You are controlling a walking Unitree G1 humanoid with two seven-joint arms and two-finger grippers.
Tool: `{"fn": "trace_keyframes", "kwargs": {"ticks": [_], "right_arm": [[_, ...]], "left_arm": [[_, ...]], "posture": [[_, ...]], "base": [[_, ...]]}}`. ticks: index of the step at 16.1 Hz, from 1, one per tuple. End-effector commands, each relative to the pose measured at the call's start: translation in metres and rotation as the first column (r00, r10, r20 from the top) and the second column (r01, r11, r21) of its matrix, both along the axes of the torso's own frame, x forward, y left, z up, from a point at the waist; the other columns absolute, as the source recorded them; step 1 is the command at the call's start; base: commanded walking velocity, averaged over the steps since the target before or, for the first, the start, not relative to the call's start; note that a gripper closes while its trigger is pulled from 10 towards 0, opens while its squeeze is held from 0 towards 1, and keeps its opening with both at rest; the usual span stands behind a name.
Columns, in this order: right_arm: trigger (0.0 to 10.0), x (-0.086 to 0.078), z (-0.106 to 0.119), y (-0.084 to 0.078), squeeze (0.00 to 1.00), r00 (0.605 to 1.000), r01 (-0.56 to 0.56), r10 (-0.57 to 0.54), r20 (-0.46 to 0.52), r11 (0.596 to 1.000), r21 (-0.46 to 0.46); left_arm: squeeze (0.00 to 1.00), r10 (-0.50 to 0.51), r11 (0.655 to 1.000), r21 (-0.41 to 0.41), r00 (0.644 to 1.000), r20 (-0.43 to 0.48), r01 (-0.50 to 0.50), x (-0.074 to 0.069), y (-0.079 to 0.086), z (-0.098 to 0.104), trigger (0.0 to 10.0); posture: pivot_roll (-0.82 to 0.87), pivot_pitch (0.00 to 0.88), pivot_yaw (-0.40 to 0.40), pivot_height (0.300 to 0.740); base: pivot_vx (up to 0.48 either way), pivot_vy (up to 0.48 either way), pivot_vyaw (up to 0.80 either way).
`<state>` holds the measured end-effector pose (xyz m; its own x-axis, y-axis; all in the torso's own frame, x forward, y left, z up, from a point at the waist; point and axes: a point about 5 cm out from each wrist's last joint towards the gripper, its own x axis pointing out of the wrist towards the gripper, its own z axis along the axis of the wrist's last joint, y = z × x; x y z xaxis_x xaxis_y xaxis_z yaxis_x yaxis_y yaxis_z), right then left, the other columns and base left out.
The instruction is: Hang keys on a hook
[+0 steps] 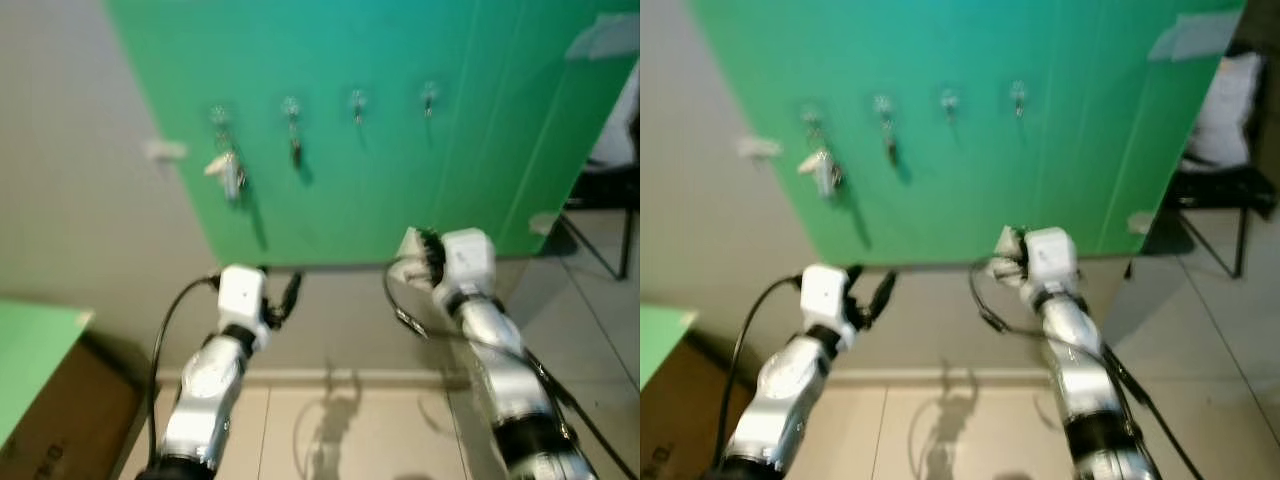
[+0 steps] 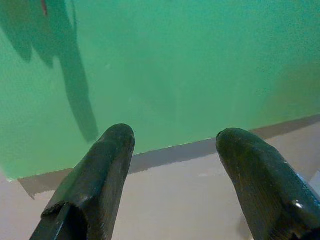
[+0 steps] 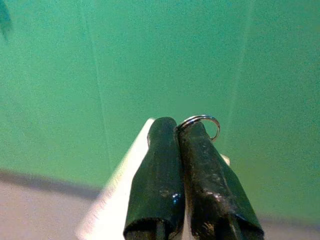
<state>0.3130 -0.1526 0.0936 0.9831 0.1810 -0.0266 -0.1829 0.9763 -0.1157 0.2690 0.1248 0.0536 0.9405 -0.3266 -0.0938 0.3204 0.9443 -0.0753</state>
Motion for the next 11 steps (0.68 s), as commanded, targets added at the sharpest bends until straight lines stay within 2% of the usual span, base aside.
{"fn": "trace_keyframes", "kwargs": {"ticks": [1, 5, 11], "right_arm": [[0.0, 0.014, 0.015, -0.008, 0.04, 0.999, 0.05, -0.05, -0.002, 0.999, 0.012], [0.0, 0.033, 0.043, 0.006, 0.05, 0.997, 0.005, -0.002, 0.083, 0.999, -0.036], [0.0, 0.04, 0.059, 0.023, 0.06, 0.993, -0.081, 0.083, 0.088, 0.996, -0.032]], "left_arm": [[0.0, 0.013, 1.0, 0.014, 1.0, -0.008, -0.013, 0.002, -0.002, 0.0, 10.0], [0.0, 0.019, 1.0, -0.003, 1.0, -0.01, -0.019, 0.002, -0.001, -0.001, 10.0], [0.0, 0.019, 1.0, -0.003, 1.0, -0.008, -0.019, -0.002, -0.001, -0.002, 10.0]], "posture": [[-0.21, 0.0, 0.108, 0.74], [-0.21, 0.0, 0.108, 0.74], [-0.19, 0.0, 0.096, 0.74]], "base": [[0.0, 0.0, 0.0], [0.0, 0.0, 0.0], [0.0, 0.0, 0.0]]}}
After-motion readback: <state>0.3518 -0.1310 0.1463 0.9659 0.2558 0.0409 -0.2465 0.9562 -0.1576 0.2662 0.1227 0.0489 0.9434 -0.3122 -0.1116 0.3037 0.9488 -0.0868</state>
